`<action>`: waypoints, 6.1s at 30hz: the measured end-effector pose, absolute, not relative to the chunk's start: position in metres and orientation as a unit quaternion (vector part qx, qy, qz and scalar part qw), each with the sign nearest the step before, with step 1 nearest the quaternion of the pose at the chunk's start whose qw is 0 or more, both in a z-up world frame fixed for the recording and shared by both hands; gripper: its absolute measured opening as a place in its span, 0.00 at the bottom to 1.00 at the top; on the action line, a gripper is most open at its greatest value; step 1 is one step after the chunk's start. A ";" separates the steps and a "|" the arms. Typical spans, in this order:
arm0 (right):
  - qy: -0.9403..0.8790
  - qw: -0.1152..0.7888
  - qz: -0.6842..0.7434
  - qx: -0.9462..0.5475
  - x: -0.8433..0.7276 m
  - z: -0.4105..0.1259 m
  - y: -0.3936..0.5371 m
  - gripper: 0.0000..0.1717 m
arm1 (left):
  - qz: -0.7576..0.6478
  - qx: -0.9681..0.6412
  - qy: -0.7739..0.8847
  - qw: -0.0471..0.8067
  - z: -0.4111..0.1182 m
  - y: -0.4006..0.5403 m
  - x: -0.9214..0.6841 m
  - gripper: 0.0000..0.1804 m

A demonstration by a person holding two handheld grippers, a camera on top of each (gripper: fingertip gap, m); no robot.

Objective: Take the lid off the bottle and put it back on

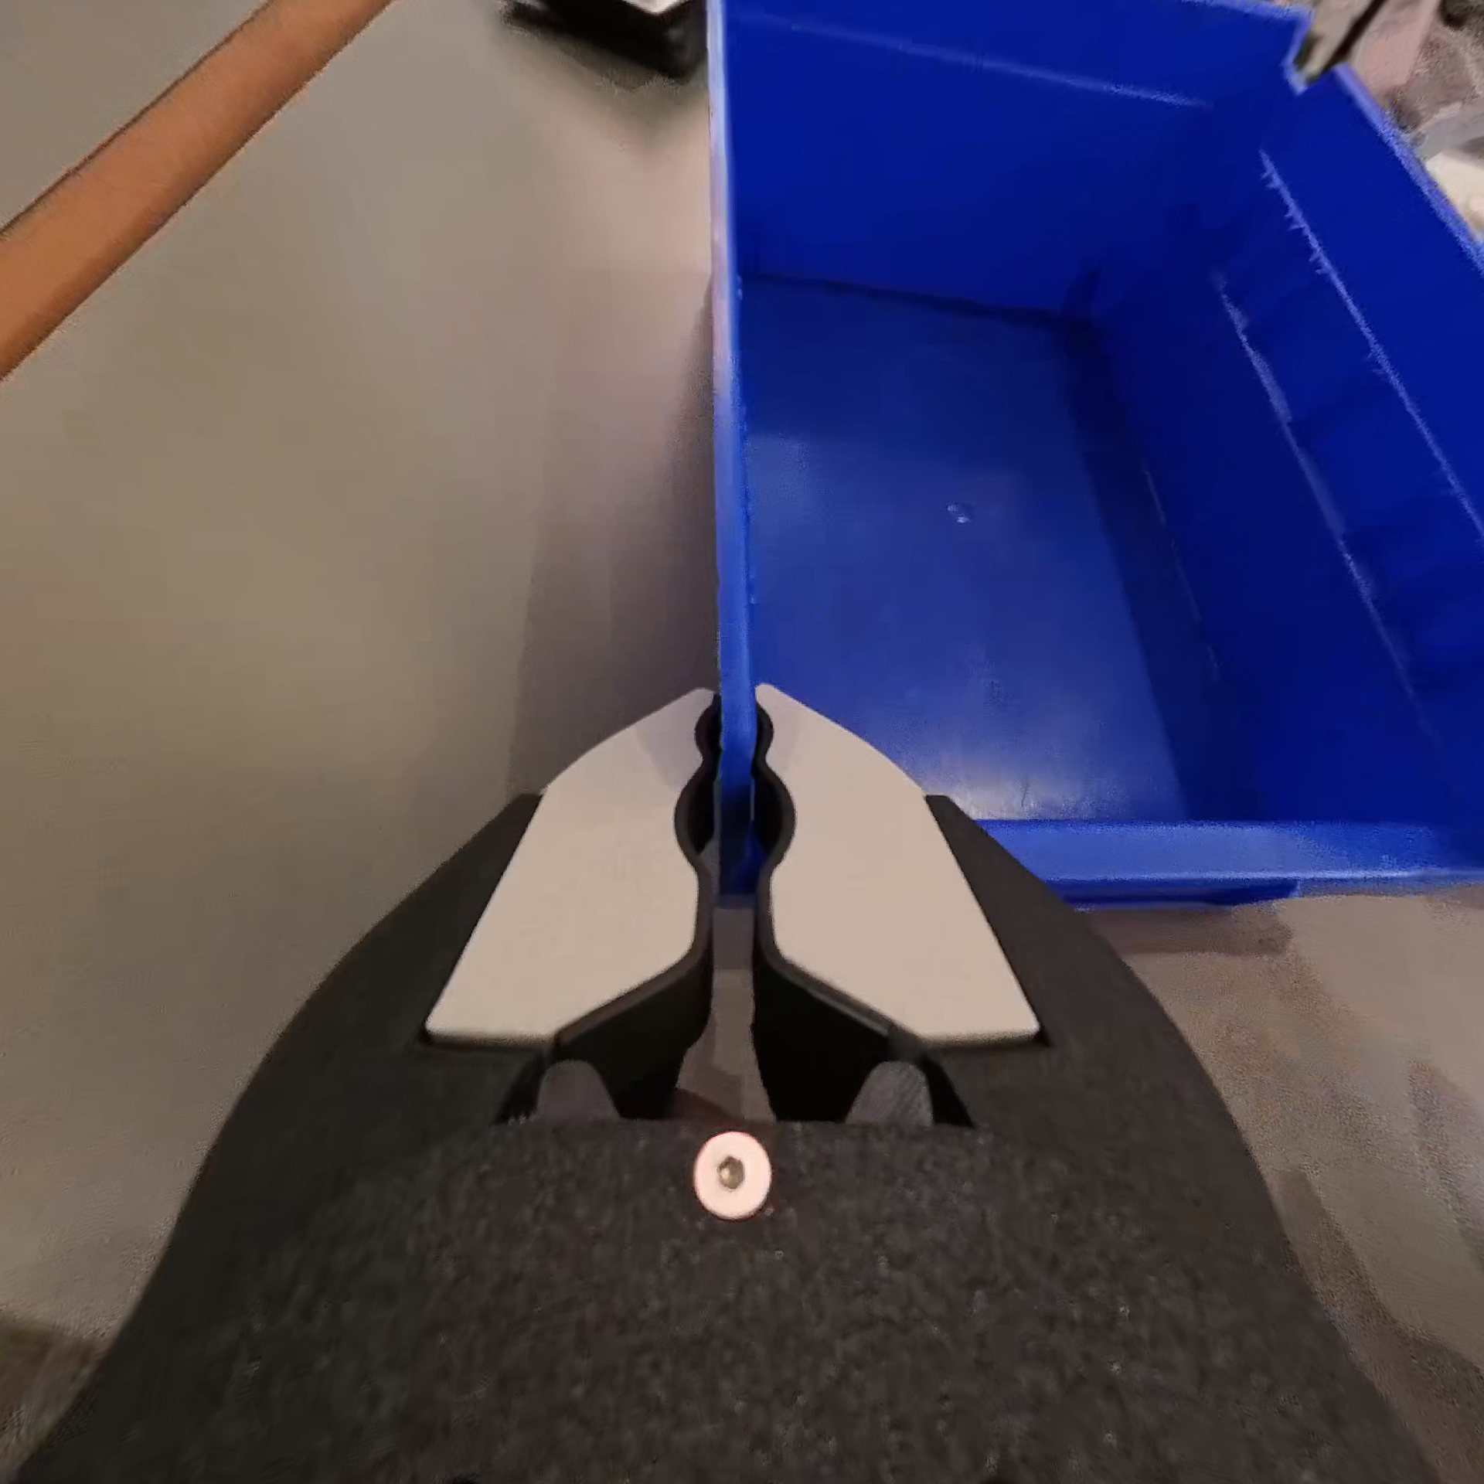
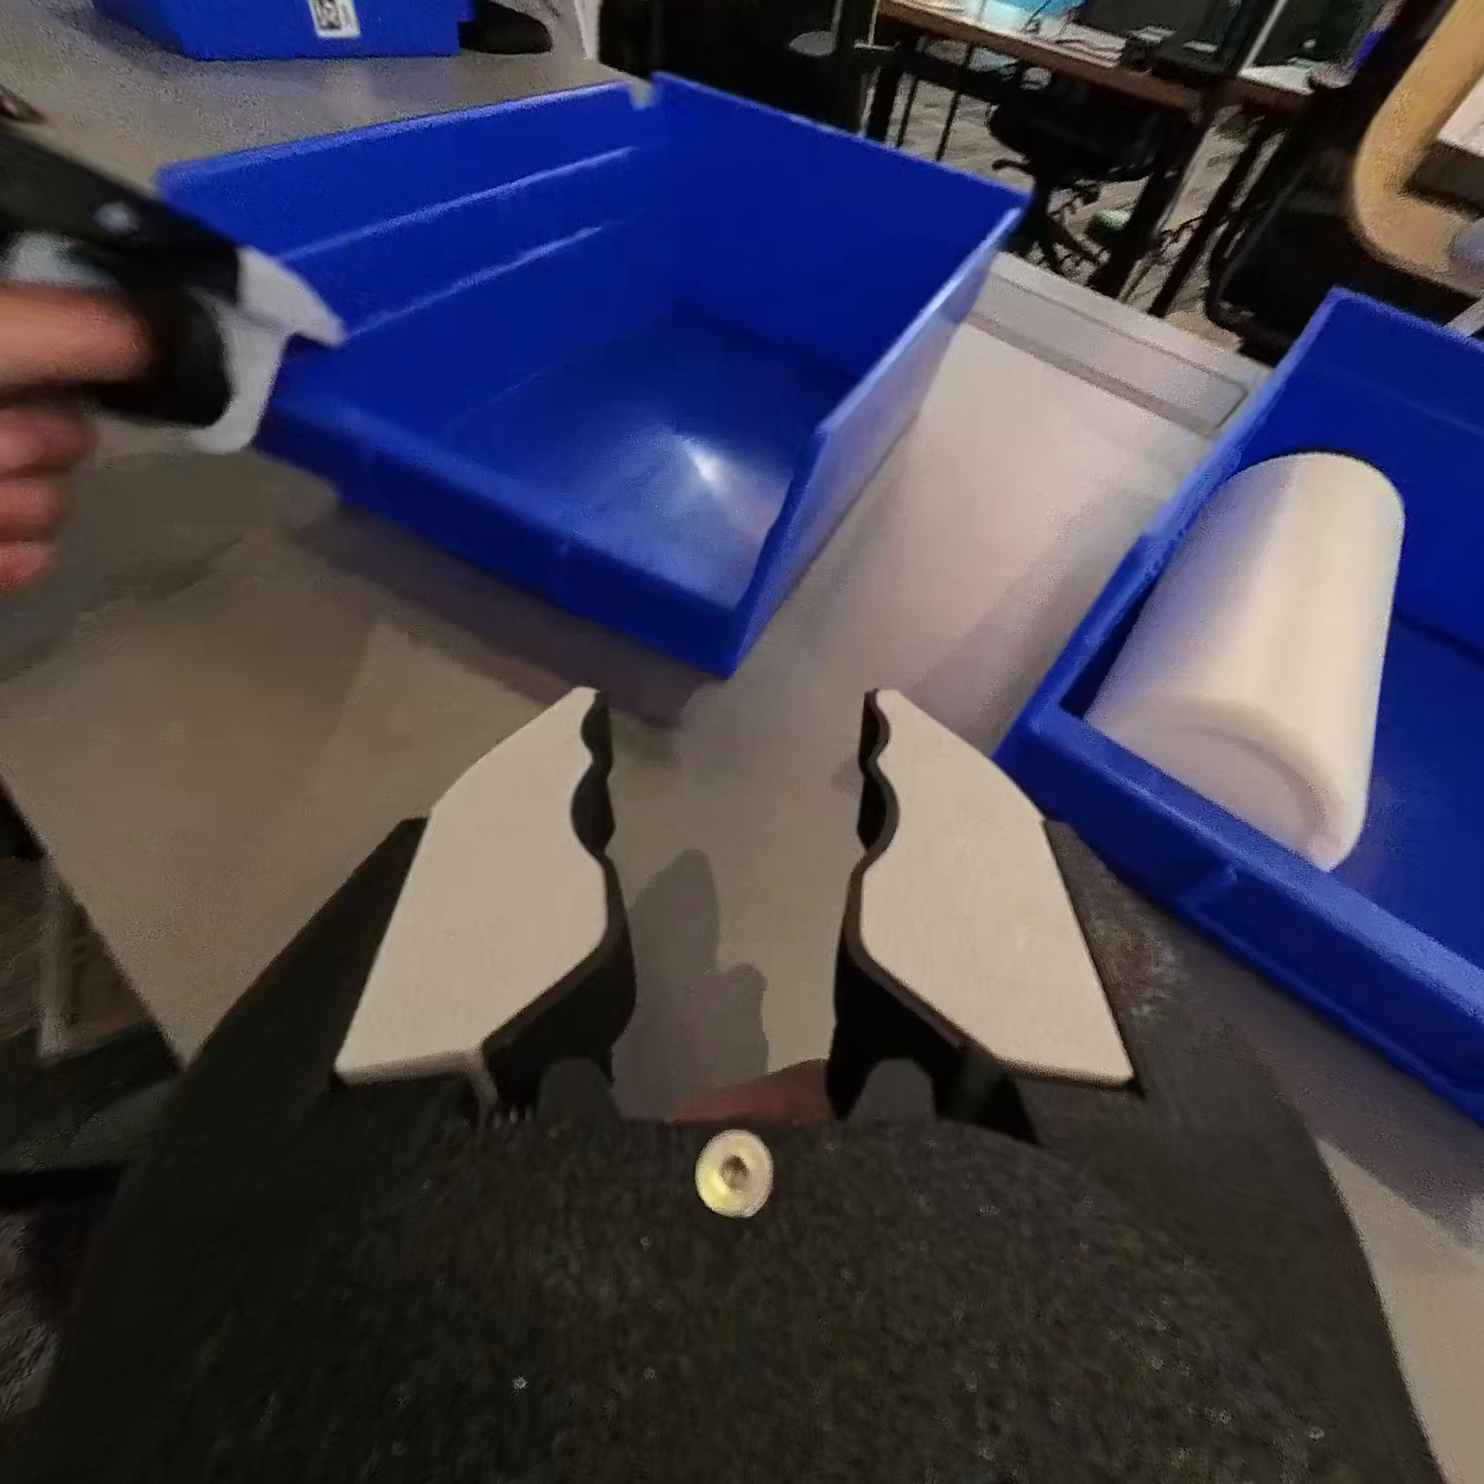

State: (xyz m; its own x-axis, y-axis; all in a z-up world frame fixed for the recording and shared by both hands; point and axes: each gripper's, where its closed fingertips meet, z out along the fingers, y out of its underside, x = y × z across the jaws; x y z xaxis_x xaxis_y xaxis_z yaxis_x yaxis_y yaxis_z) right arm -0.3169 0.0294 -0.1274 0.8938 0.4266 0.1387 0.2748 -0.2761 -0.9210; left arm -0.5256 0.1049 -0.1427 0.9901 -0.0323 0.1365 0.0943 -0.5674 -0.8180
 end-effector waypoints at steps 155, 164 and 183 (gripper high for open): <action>-0.114 0.497 0.103 -0.854 -0.007 -0.152 -0.027 0.35 | 0.013 -0.937 0.179 0.301 -0.072 0.239 -0.393 0.47; -0.138 0.487 0.097 -0.857 -0.014 -0.150 -0.034 0.36 | 0.084 -0.978 0.129 0.138 -0.133 0.303 -0.420 0.48; -0.159 0.454 0.102 -0.871 -0.025 -0.164 -0.040 0.35 | 0.085 -0.957 0.249 0.123 -0.145 0.306 -0.396 0.47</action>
